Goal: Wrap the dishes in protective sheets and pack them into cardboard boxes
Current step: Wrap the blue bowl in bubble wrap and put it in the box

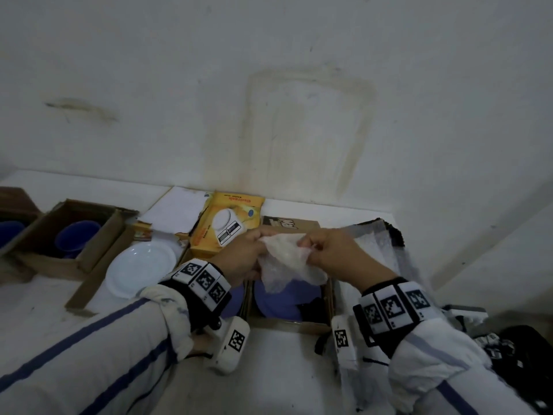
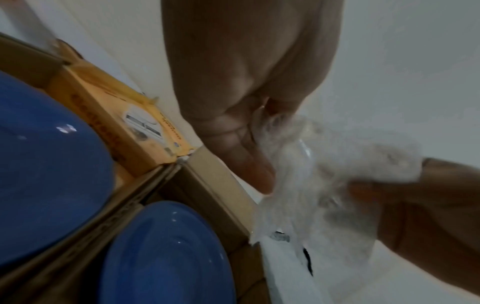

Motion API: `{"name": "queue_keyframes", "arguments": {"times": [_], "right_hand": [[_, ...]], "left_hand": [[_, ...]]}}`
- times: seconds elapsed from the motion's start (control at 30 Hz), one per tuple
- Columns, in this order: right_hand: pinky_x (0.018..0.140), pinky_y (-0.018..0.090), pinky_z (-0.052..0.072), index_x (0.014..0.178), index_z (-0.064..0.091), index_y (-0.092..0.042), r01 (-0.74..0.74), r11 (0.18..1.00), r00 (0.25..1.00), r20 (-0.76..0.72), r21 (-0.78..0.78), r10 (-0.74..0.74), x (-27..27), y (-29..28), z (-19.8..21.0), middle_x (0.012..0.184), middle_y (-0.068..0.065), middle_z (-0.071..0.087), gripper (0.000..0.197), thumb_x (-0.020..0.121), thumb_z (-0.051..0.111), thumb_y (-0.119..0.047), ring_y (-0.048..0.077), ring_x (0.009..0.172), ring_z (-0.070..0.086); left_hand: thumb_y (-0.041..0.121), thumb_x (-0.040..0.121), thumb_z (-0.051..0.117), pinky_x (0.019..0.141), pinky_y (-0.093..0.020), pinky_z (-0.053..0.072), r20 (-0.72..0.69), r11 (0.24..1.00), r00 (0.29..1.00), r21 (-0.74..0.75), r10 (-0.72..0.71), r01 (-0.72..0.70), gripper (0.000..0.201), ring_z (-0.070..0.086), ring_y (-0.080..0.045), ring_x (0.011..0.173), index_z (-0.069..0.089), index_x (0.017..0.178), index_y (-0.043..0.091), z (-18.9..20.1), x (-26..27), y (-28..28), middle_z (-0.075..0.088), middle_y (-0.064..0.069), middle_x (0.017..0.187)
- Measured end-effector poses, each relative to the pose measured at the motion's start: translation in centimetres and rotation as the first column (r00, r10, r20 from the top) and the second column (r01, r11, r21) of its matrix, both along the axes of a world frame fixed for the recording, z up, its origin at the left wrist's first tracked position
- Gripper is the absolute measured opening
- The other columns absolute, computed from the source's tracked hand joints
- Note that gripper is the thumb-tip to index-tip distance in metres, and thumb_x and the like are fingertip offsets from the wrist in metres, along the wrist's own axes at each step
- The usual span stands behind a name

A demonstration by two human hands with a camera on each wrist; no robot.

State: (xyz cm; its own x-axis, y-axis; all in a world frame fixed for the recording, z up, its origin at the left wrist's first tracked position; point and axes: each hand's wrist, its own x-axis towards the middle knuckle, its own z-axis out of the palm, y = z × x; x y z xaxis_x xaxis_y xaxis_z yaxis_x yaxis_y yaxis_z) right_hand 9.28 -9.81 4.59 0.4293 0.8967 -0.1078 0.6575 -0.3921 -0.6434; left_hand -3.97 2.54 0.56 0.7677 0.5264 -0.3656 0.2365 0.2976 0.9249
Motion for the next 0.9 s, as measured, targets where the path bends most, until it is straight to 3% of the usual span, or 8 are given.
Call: {"name": "queue_keyframes", "arguments": {"times": [0.13,0.27,0.4,0.57,0.63,0.73,0.83,0.9], "right_hand": [[0.089,0.018,0.039,0.078,0.061,-0.021,-0.136,0.983,0.986,-0.113,-0.119,0.123,-1.4,0.8,-3.1,0.128,0.009,0.055,0.025,0.078,0.061,0.004,0.017,0.125,0.047],[0.069,0.02,0.044,0.105,0.057,-0.021,-0.033,0.999,0.959,-0.284,-0.041,0.02,-1.6,1.1,-4.8,0.113,0.008,0.052,0.037,0.073,0.06,-0.003,0.02,0.091,0.055],[0.077,0.025,0.046,0.142,0.036,-0.028,-0.109,0.986,0.994,-0.03,-0.125,0.106,-1.0,1.2,-6.4,0.132,-0.006,0.04,0.077,0.071,0.066,-0.015,0.016,0.099,0.054],[0.089,0.032,0.044,0.117,0.062,-0.025,-0.021,0.956,0.939,0.322,-0.291,0.119,-1.9,0.7,-8.4,0.11,0.006,0.066,0.036,0.082,0.054,-0.026,0.028,0.105,0.058],[0.078,0.031,0.046,0.115,0.059,-0.02,0.046,0.965,0.97,0.241,-0.257,0.018,-2.4,0.4,-8.8,0.099,0.008,0.066,0.029,0.087,0.052,-0.019,0.029,0.095,0.06],[0.061,0.028,0.036,0.106,0.044,-0.02,0.03,0.975,0.999,0.035,-0.221,-0.022,-3.3,0.4,-9.6,0.073,-0.002,0.048,0.018,0.09,0.049,-0.011,0.021,0.073,0.049],[0.062,0.03,0.032,0.086,0.043,-0.02,-0.041,0.982,0.998,0.038,-0.183,0.049,-3.9,0.8,-11.0,0.076,0.0,0.046,0.015,0.088,0.052,-0.009,0.019,0.074,0.046],[0.074,0.031,0.037,0.096,0.056,-0.015,-0.107,0.954,0.986,0.091,-0.28,0.137,-4.0,1.0,-11.6,0.098,0.01,0.056,0.01,0.087,0.057,-0.012,0.025,0.095,0.053]], "left_hand": [[0.03,0.096,0.046,0.062,-0.033,0.055,-0.031,0.983,0.994,-0.158,-0.102,0.096,0.027,0.065,-0.027,0.084,0.057,0.111,0.011,-0.8,-1.3,0.8,0.066,-0.015,0.099],[0.0,0.083,0.059,0.059,-0.029,0.05,-0.21,0.95,0.969,0.256,-0.128,0.181,0.019,0.056,-0.018,0.075,0.054,0.091,0.016,-2.3,-1.4,1.1,0.057,-0.005,0.089],[-0.005,0.079,0.054,0.06,-0.025,0.041,-0.22,0.89,0.954,0.366,-0.203,0.274,0.026,0.051,-0.014,0.075,0.054,0.082,0.021,-2.8,-1.2,0.9,0.055,0.0,0.087],[0.01,0.083,0.058,0.064,-0.021,0.042,-0.323,0.726,0.916,0.568,-0.238,0.389,0.022,0.053,-0.012,0.082,0.052,0.081,0.031,-3.5,-0.6,0.6,0.055,0.009,0.086],[0.011,0.078,0.063,0.062,-0.024,0.043,-0.407,0.662,0.861,0.559,-0.305,0.499,0.028,0.052,-0.015,0.082,0.047,0.09,0.029,-4.0,-0.6,0.6,0.053,0.004,0.091],[0.014,0.075,0.07,0.067,-0.034,0.048,-0.583,0.396,0.715,0.595,-0.386,0.699,0.038,0.055,-0.022,0.081,0.038,0.094,0.024,-4.7,-0.9,0.9,0.053,-0.001,0.09],[0.011,0.085,0.06,0.07,-0.034,0.043,-0.676,0.21,0.642,0.612,-0.363,0.763,0.022,0.059,-0.03,0.088,0.044,0.099,0.017,-5.3,-1.2,1.0,0.059,-0.012,0.096],[0.008,0.087,0.055,0.073,-0.031,0.039,-0.684,0.16,0.63,0.621,-0.368,0.768,0.013,0.057,-0.029,0.093,0.053,0.098,0.014,-5.5,-1.3,1.2,0.059,-0.014,0.101]]}}
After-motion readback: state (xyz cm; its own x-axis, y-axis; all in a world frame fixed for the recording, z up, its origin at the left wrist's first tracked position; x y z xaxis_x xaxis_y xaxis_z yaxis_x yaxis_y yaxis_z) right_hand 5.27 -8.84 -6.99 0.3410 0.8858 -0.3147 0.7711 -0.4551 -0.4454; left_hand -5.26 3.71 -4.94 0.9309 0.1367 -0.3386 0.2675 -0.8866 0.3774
